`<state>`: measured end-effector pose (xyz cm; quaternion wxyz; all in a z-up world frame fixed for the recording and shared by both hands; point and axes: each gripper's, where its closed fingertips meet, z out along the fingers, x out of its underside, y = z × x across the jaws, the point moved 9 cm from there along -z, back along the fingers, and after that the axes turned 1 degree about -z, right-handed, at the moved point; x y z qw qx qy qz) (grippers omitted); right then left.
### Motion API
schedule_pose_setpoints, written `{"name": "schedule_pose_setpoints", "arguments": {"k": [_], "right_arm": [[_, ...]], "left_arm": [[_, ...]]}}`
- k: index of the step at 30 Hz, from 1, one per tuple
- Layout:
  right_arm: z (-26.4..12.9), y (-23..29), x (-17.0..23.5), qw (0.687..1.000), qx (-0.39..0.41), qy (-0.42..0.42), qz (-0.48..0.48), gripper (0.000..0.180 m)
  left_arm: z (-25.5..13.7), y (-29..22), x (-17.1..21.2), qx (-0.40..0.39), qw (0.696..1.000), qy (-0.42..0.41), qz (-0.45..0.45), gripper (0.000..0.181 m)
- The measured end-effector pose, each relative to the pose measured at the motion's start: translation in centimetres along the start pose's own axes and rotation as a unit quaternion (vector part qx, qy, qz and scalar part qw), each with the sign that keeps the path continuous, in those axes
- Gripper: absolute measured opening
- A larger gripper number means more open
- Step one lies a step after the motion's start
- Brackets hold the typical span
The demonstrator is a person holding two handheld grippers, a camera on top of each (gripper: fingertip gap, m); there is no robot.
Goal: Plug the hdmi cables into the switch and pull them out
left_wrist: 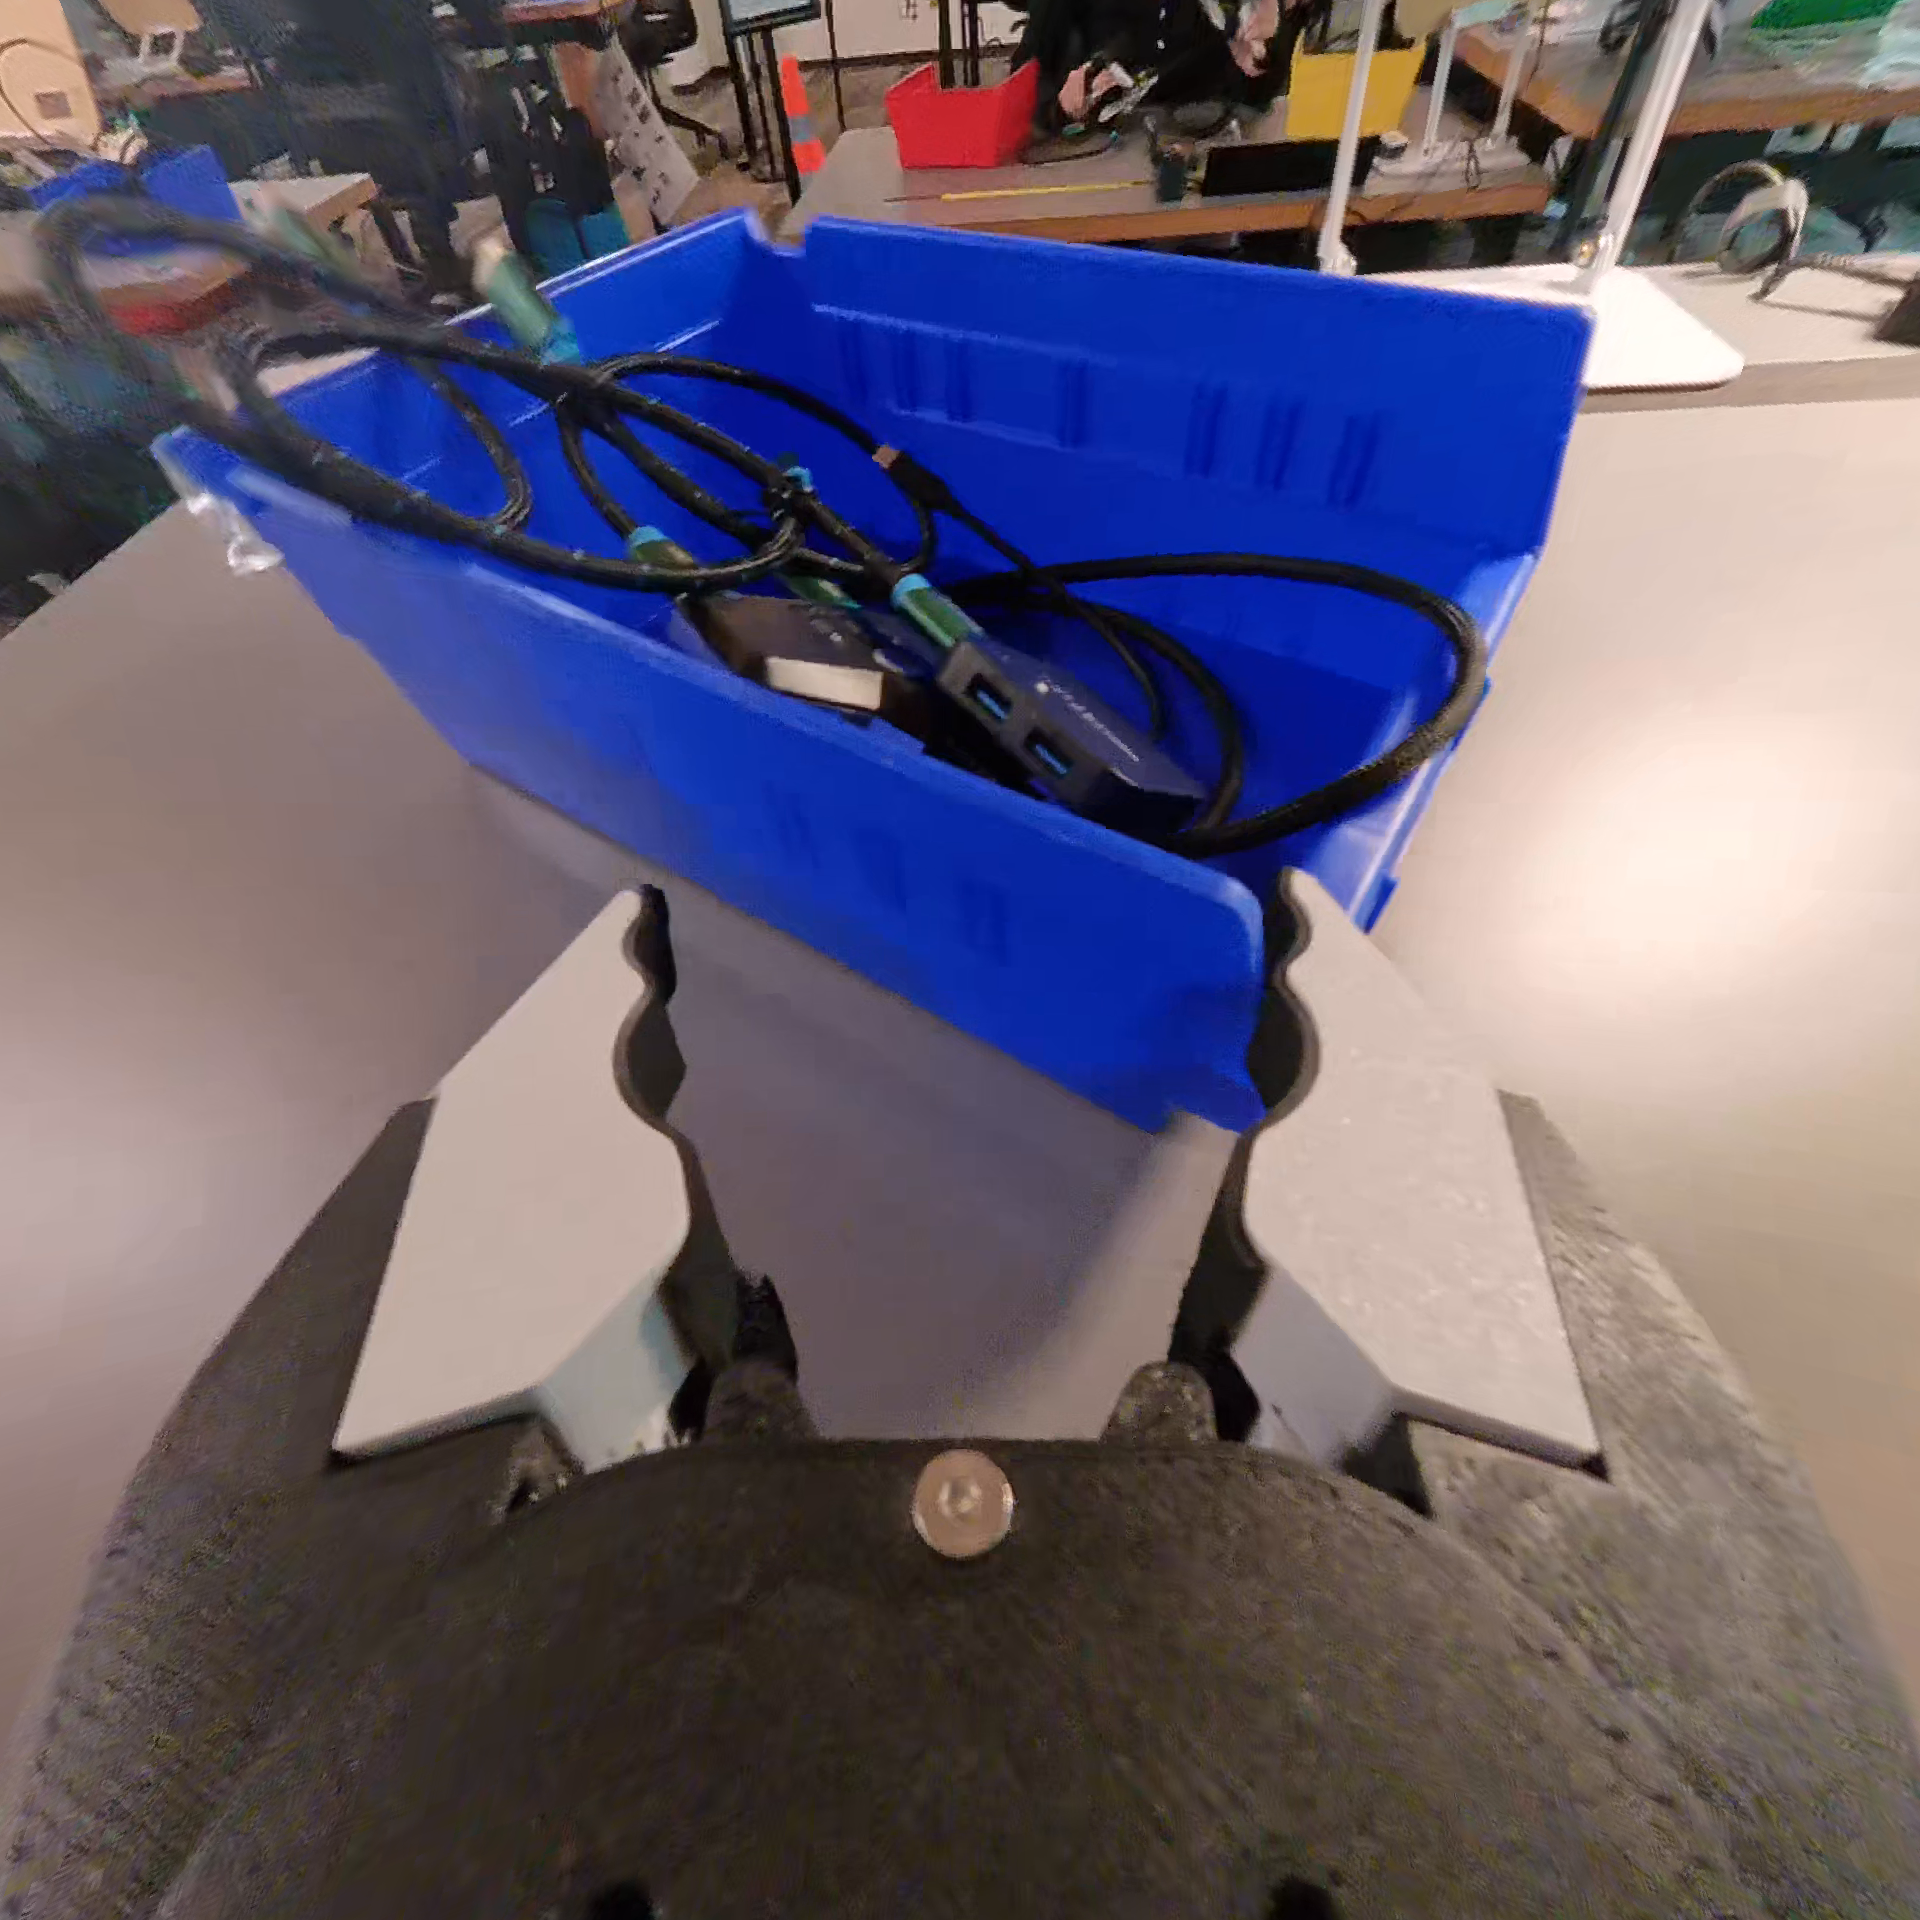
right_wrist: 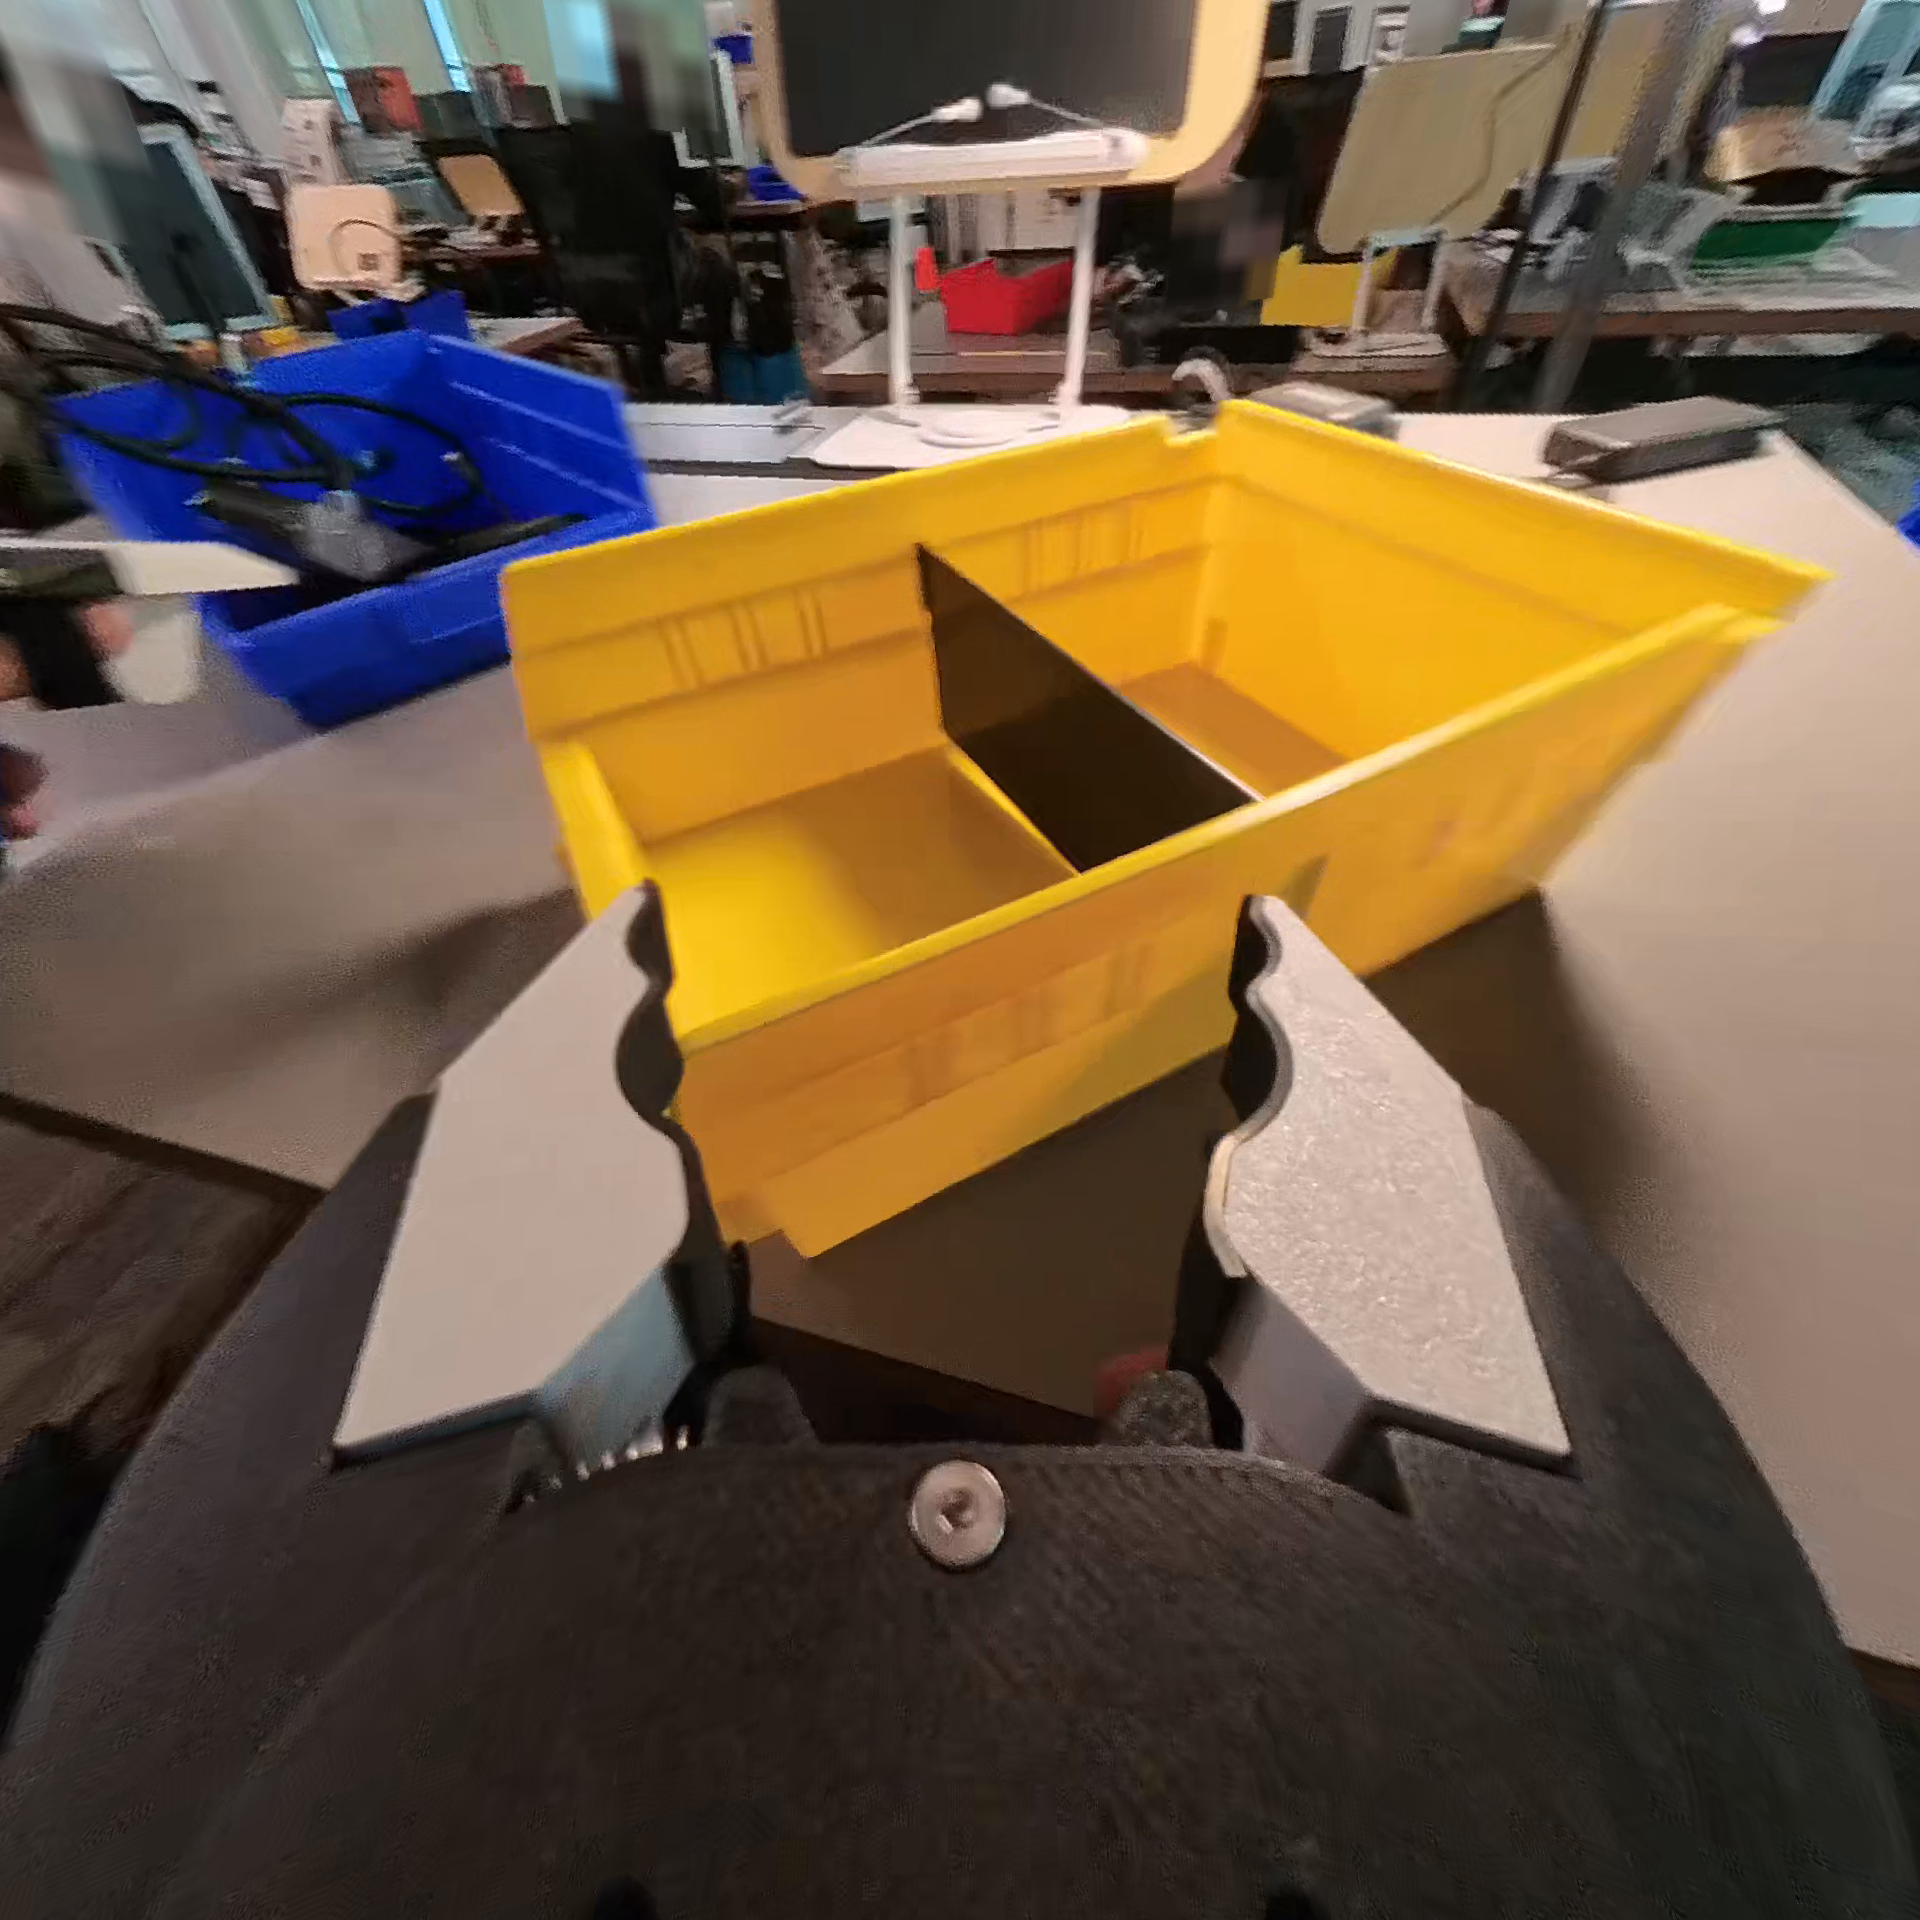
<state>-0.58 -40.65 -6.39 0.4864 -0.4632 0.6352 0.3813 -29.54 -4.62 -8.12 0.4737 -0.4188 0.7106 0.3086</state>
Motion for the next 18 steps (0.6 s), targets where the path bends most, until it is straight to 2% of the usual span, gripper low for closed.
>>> {"name": "schedule_pose_setpoints", "arguments": {"k": [2, 5, 8, 10, 12, 15, 18], "right_arm": [[-0.8, -2.5, 0.0, 0.999, 0.039, -0.004, -0.007, 0.097], [-2.0, -6.7, 0.0, 0.995, 0.095, 0.010, -0.005, 0.082], [-3.7, -8.1, -1.2, 0.992, 0.122, 0.002, -0.017, 0.081], [-4.3, -6.8, -2.7, 0.992, 0.114, -0.024, -0.040, 0.079], [-3.5, -3.9, -3.7, 0.996, 0.059, -0.033, -0.051, 0.078], [0.3, 1.6, -3.0, 0.997, -0.041, 0.006, -0.060, 0.086], [4.3, 5.0, -1.7, 0.994, -0.051, 0.040, -0.083, 0.094]], "left_arm": [[-1.0, 2.5, 0.5, -0.020, 1.000, -0.001, -0.017, 0.108], [-2.8, 7.6, 1.0, -0.094, 0.995, -0.002, -0.033, 0.095], [-5.6, 9.5, -0.3, -0.103, 0.993, -0.046, -0.047, 0.095], [-7.0, 7.6, -1.7, -0.068, 0.995, -0.076, -0.017, 0.095], [-7.0, 4.3, -2.6, -0.003, 0.997, -0.073, 0.019, 0.096], [-4.4, -1.1, -3.1, 0.093, 0.993, -0.030, 0.060, 0.093], [0.0, -4.1, -3.0, 0.085, 0.994, 0.004, 0.072, 0.083]]}}
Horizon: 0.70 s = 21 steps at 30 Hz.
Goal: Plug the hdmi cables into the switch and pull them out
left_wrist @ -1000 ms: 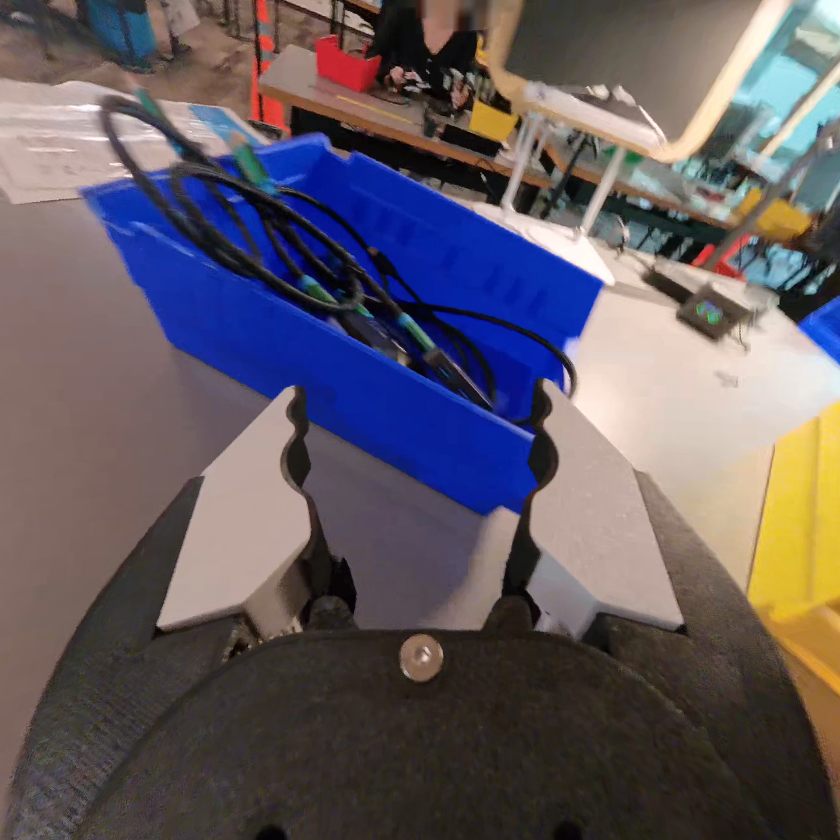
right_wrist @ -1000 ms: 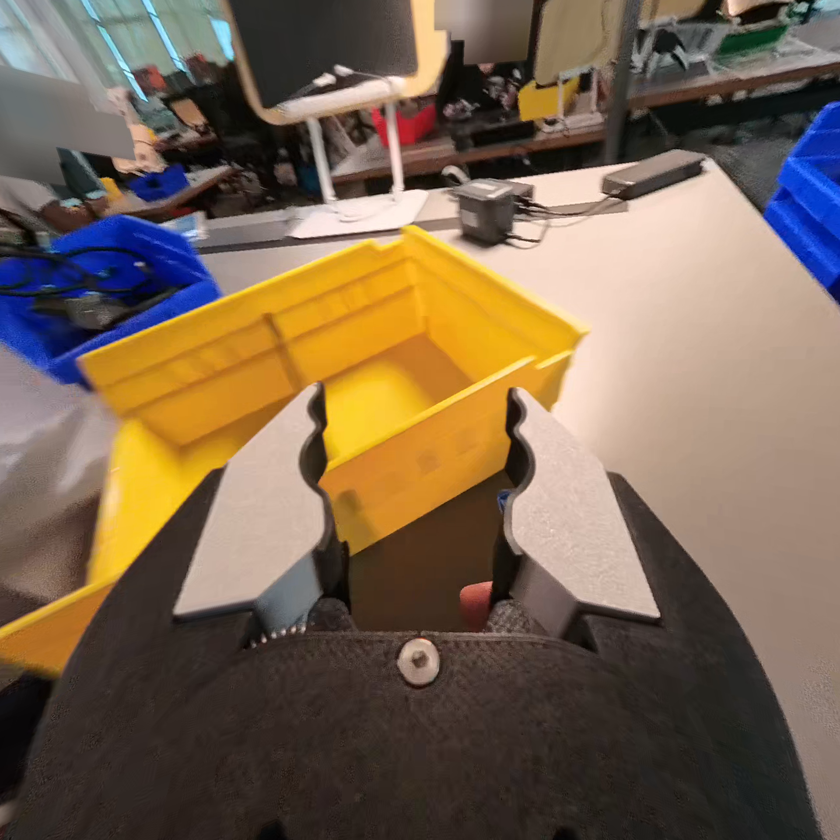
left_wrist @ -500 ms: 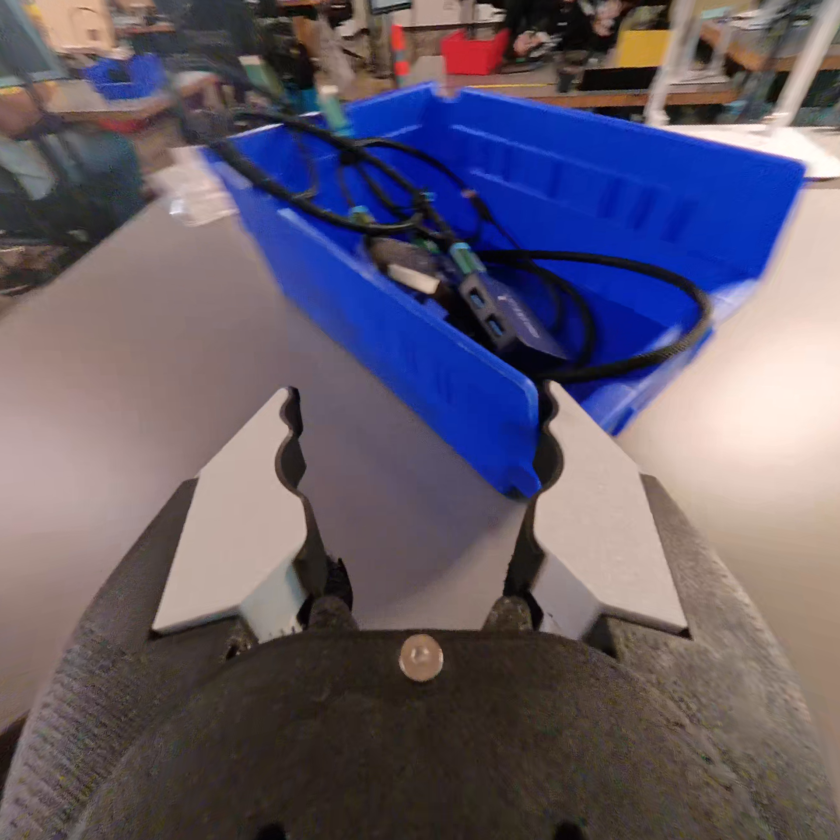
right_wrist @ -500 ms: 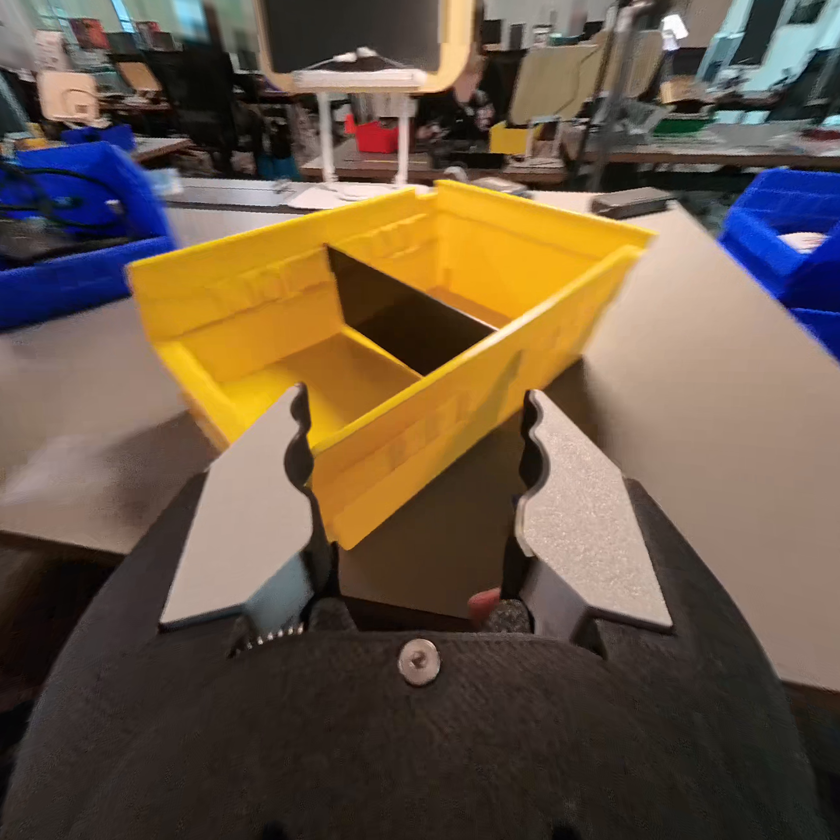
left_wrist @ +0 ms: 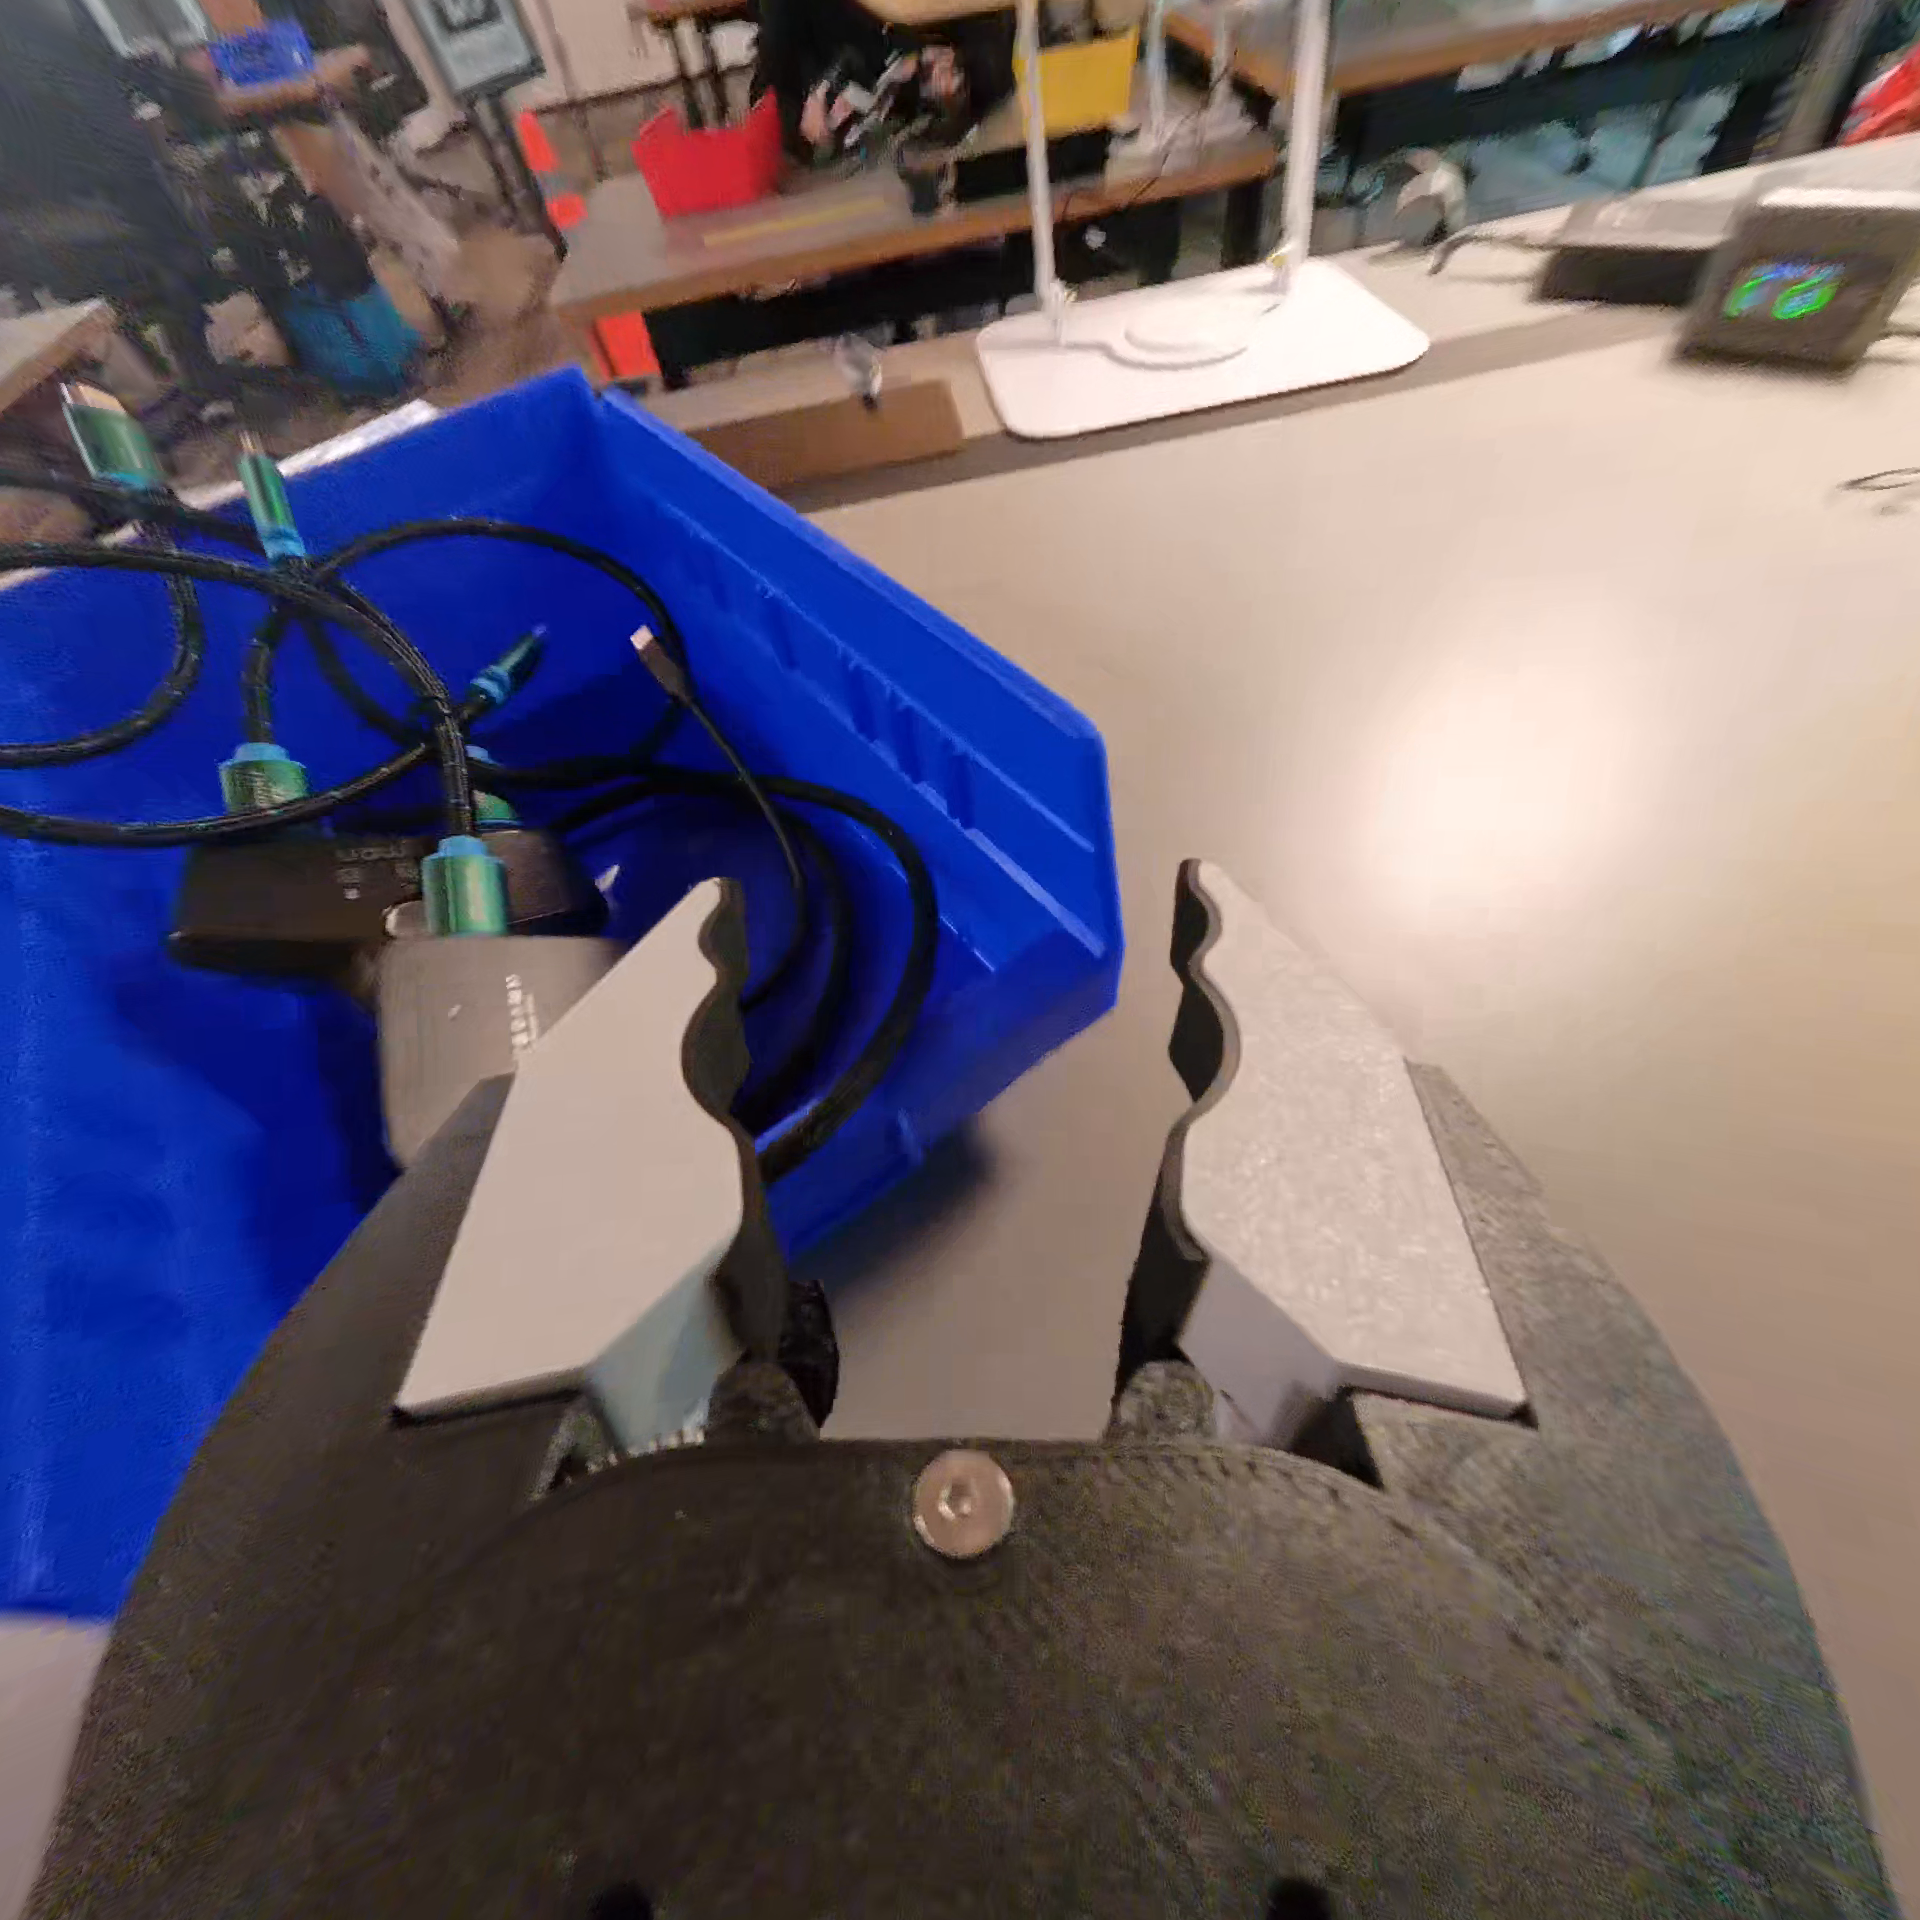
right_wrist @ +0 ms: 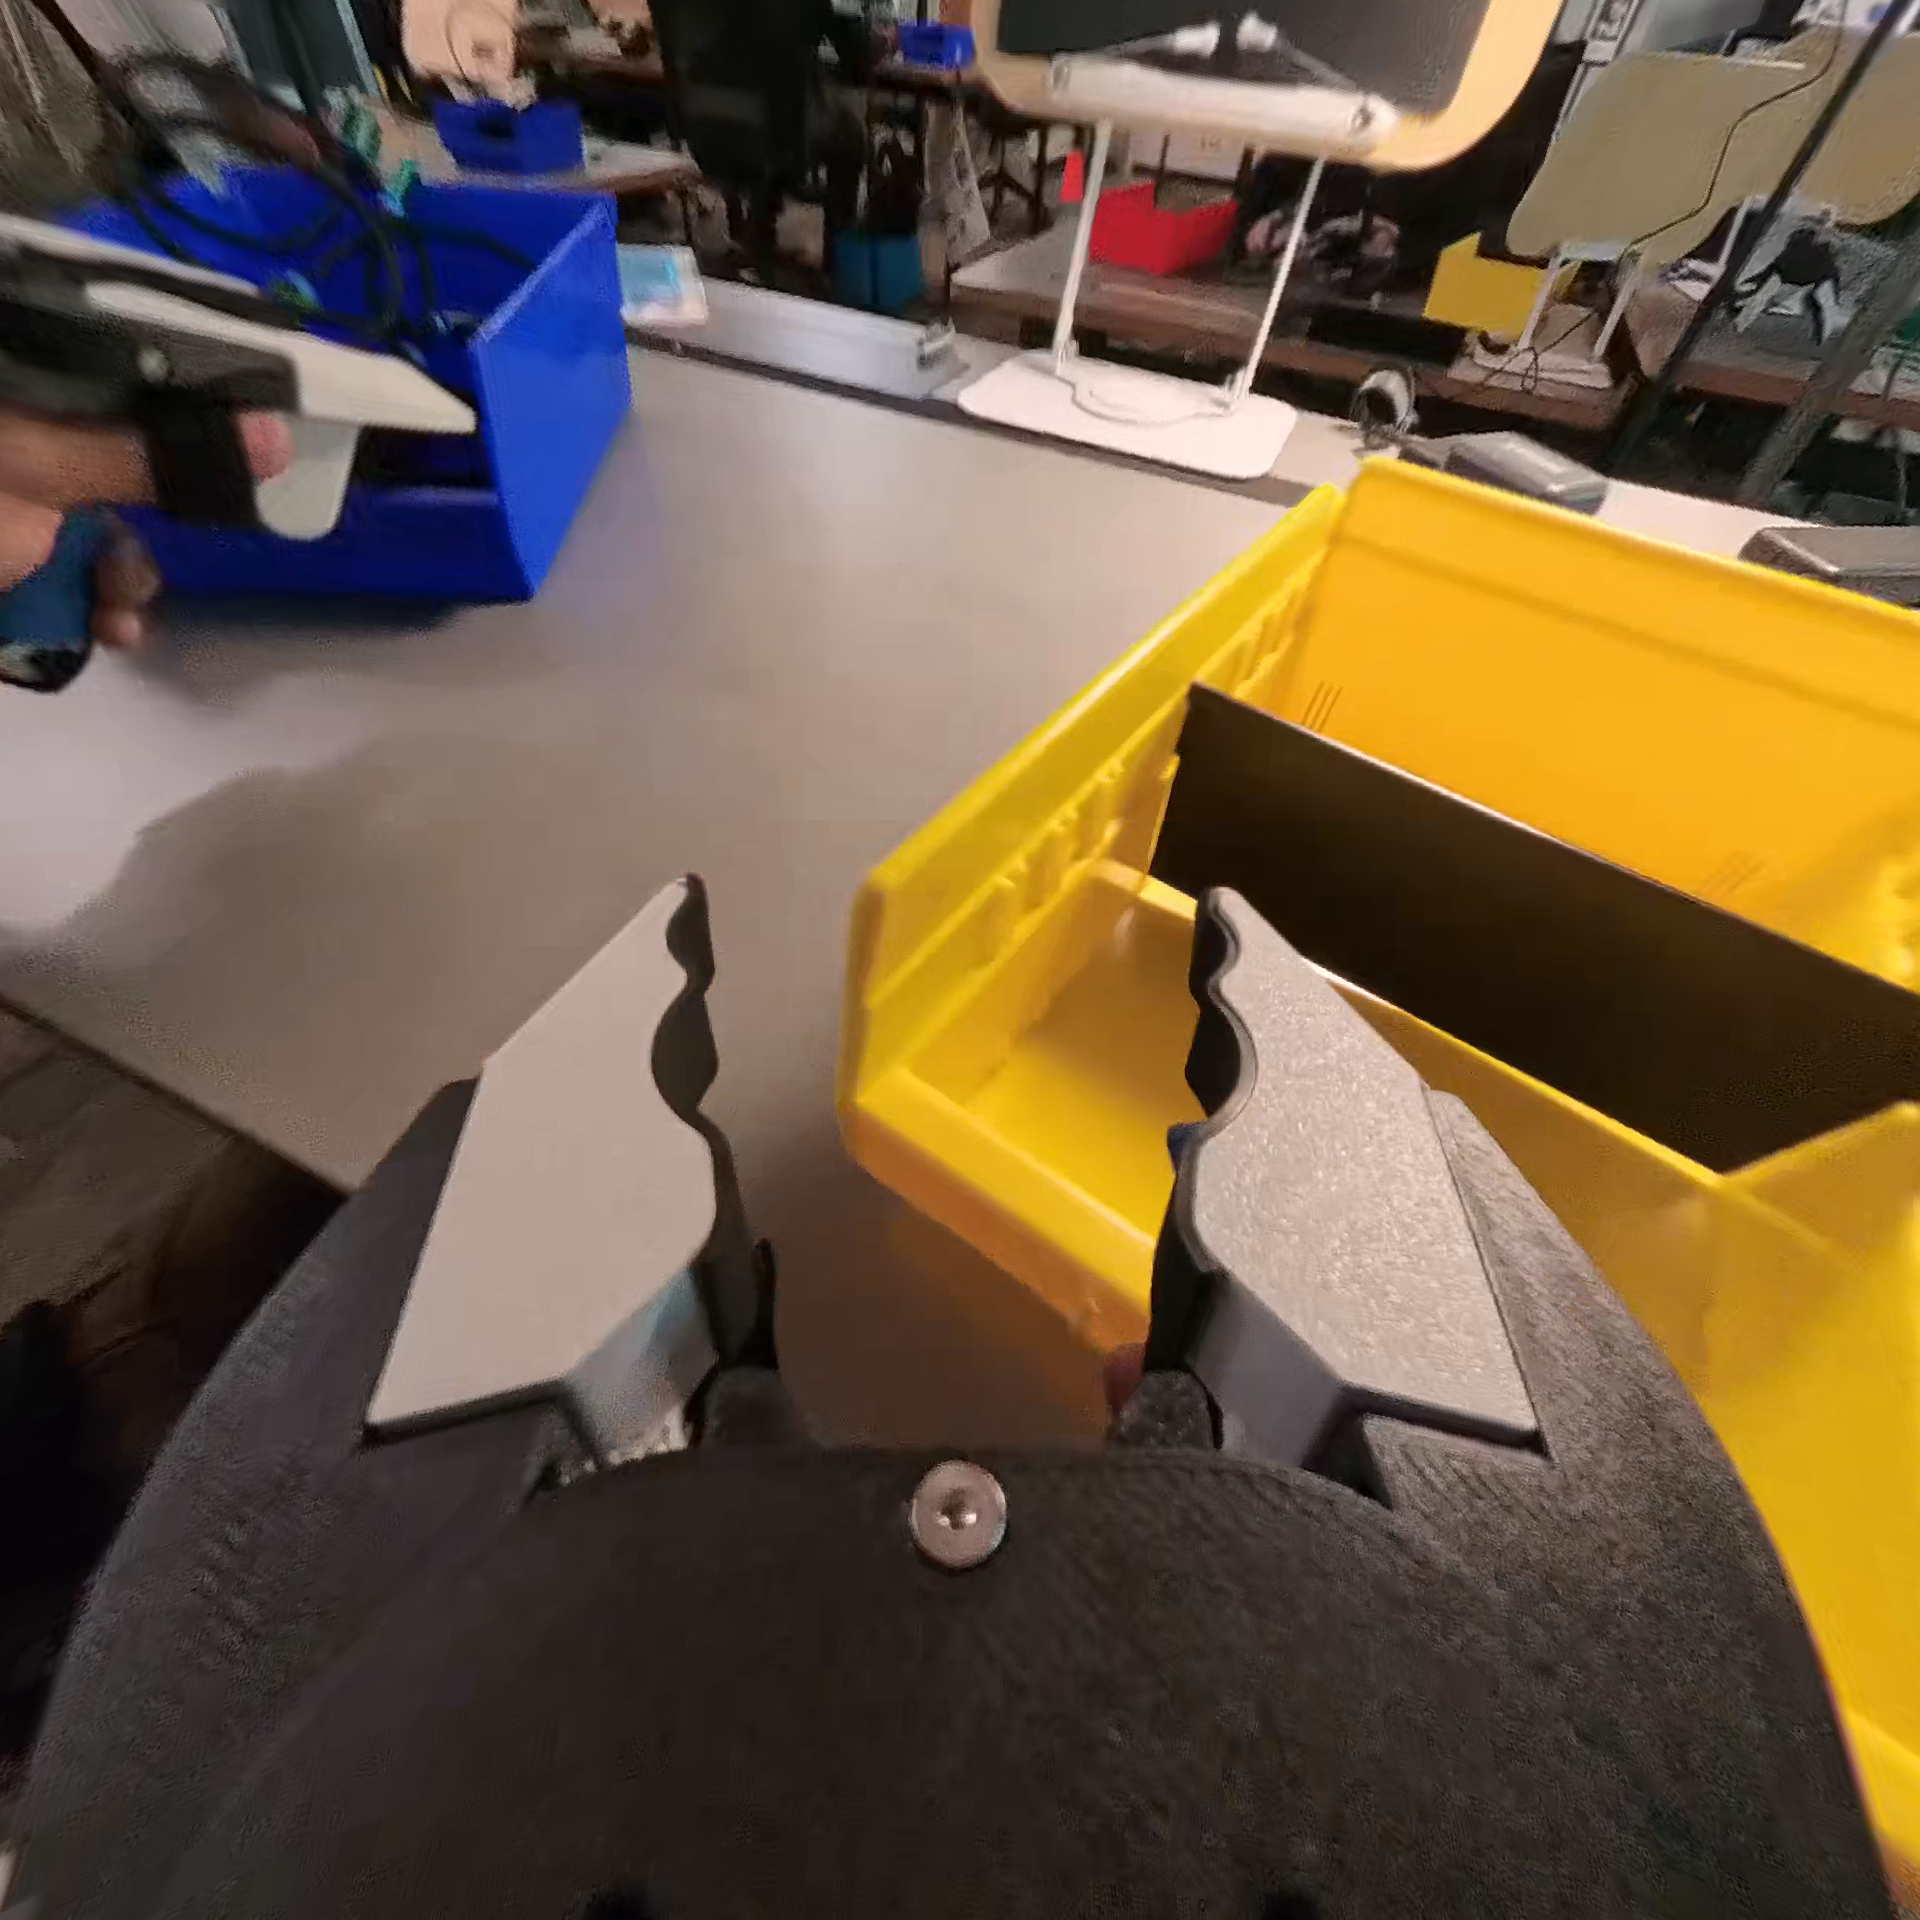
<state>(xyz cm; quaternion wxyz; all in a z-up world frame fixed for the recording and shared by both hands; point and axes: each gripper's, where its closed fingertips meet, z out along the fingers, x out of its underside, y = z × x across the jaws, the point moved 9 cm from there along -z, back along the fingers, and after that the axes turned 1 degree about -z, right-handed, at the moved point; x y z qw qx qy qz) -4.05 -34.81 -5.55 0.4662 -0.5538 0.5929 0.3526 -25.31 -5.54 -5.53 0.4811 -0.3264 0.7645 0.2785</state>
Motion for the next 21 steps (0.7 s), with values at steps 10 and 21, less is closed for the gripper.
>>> {"name": "schedule_pose_setpoints", "arguments": {"k": [10, 21], "right_arm": [[1.2, -2.4, 0.9, 0.992, 0.122, -0.010, -0.037, 0.018], [-3.4, -9.5, 3.4, 0.980, 0.196, -0.025, -0.014, 0.004]], "left_arm": [[1.7, 0.2, 0.7, -0.015, 1.000, -0.005, 0.014, 0.026], [-7.2, 7.8, 6.2, -0.125, 0.991, -0.052, 0.020, 0.004]]}}
